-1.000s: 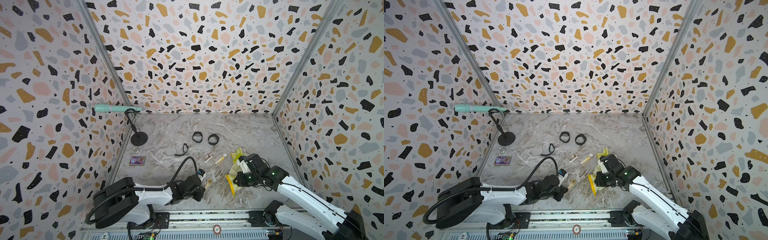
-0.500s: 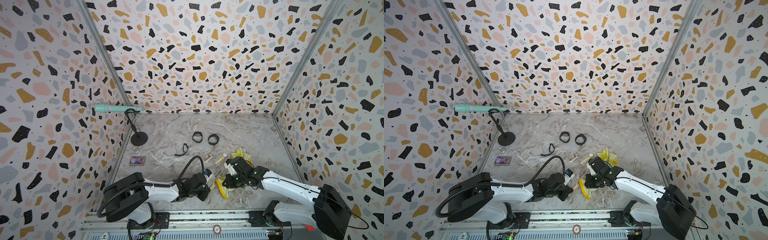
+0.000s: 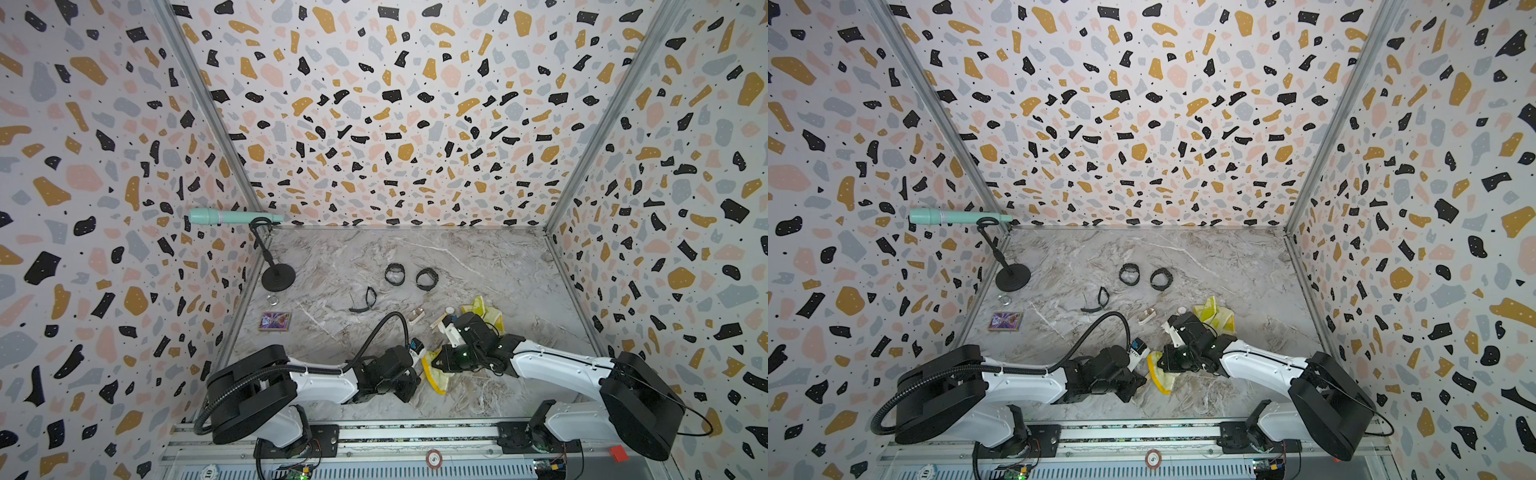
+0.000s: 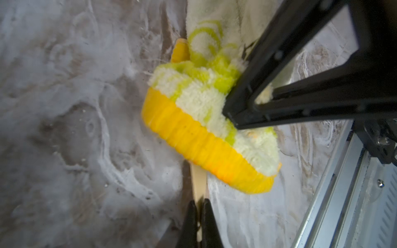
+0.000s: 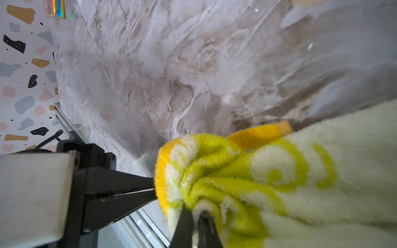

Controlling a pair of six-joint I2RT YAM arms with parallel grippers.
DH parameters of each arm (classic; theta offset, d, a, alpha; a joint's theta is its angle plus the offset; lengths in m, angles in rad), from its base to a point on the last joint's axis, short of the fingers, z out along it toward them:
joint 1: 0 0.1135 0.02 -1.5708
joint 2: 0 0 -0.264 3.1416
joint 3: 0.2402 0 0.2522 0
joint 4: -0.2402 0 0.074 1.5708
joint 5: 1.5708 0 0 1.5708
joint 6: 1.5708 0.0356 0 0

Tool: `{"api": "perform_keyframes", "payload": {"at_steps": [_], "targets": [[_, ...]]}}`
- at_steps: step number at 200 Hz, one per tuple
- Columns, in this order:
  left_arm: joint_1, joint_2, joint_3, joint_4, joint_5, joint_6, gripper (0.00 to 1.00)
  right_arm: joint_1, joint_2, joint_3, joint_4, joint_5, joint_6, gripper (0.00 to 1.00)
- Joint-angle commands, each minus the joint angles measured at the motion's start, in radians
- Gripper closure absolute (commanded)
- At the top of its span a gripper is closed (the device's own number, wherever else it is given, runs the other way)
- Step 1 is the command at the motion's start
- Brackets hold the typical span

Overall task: Wipe the watch dial
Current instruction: Wipe the dirt from the watch dial.

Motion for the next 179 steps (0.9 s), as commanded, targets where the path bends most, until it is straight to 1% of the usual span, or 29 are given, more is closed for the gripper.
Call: {"api": "perform_keyframes", "payload": {"at_steps": [1, 47, 73, 99, 104, 147, 161, 179], "targets": [[-0.007, 0.018, -0.017, -0.012, 0.017, 0.017, 1.0, 0.015, 0.028, -0.023, 0.079, -0.035, 0.027, 1.0], [-0.007, 0.011, -0.027, -0.005, 0.018, 0.015, 1.0, 0.027, 0.09, -0.072, 0.164, -0.028, 0.065, 1.0], [-0.007, 0.011, -0.037, -0.005, 0.023, 0.014, 1.0, 0.015, 0.092, -0.104, 0.137, 0.02, 0.073, 1.0], [-0.007, 0.01, -0.049, -0.005, 0.023, 0.011, 1.0, -0.059, 0.04, -0.15, 0.09, 0.028, 0.055, 1.0], [-0.007, 0.011, -0.052, 0.024, 0.022, 0.01, 1.0, -0.079, 0.025, -0.156, 0.077, 0.027, 0.046, 1.0], [-0.007, 0.024, -0.046, 0.026, 0.029, 0.014, 1.0, -0.247, -0.118, -0.156, -0.08, 0.003, -0.077, 1.0], [-0.007, 0.03, -0.04, 0.02, 0.029, 0.019, 1.0, -0.269, -0.156, -0.14, -0.123, -0.008, -0.102, 1.0], [-0.007, 0.04, -0.03, 0.019, 0.034, 0.025, 1.0, -0.267, -0.19, -0.119, -0.149, -0.027, -0.106, 1.0]]}}
